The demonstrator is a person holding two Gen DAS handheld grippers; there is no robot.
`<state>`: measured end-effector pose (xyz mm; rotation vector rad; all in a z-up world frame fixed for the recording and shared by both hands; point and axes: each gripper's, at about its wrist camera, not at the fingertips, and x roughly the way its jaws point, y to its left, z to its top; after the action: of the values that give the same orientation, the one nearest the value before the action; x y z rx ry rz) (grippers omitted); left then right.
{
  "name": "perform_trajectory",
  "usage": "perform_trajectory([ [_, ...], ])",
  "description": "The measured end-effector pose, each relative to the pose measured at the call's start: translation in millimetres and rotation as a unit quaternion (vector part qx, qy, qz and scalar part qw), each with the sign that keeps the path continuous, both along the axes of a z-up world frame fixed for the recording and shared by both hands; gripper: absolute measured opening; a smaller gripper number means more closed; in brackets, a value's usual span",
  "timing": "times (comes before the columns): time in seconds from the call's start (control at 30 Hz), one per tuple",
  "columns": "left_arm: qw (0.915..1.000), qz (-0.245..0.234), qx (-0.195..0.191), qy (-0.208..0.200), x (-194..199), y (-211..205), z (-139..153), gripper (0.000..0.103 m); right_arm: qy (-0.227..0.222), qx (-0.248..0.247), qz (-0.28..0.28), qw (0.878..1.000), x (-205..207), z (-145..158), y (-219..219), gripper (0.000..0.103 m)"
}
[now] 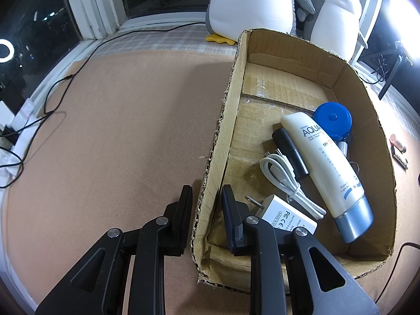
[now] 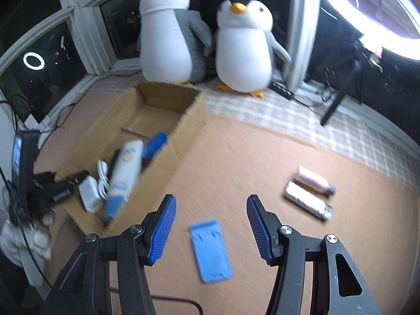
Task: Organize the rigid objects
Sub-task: 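Move the right tool to the blue phone stand on the mat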
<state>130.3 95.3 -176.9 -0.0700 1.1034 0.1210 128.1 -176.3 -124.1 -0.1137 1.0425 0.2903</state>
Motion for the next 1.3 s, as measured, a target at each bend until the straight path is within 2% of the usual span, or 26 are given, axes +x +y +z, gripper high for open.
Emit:
perform_trajectory([
  [0.17, 1.0, 0.0, 0.0, 0.0, -0.1, -0.2, 0.0, 0.021, 0.023, -0.008, 0.011, 1.0, -5.5, -16.0, -6.1, 0.052],
  [0.37, 1.0, 0.0, 0.0, 0.0, -0.2, -0.1, 0.0, 0.021, 0.048, -0.033, 0.049, 0.997, -14.3, -37.6, 5.2, 0.052],
  [0.6, 1.0, 0.0, 0.0, 0.0, -0.1, -0.1, -0.1, 0.021, 0.073, -0.061, 0.069, 0.993, -15.3, -59.3, 14.0, 0.052],
  [1.03, 1.0, 0.0, 0.0, 0.0, -0.3, -0.1, -0.1, 0.021, 0.093, -0.081, 0.073, 0.99, -15.6, -72.0, 16.1, 0.051],
  [1.2, 1.0, 0.0, 0.0, 0.0, -0.2, 0.0, 0.0, 0.021, 0.096, -0.074, 0.072, 0.99, -12.5, -74.2, 16.2, 0.047],
  [1.3, 1.0, 0.0, 0.0, 0.0, -0.2, 0.1, 0.0, 0.021, 0.096, -0.07, 0.069, 0.99, -7.9, -74.6, 15.5, 0.04],
])
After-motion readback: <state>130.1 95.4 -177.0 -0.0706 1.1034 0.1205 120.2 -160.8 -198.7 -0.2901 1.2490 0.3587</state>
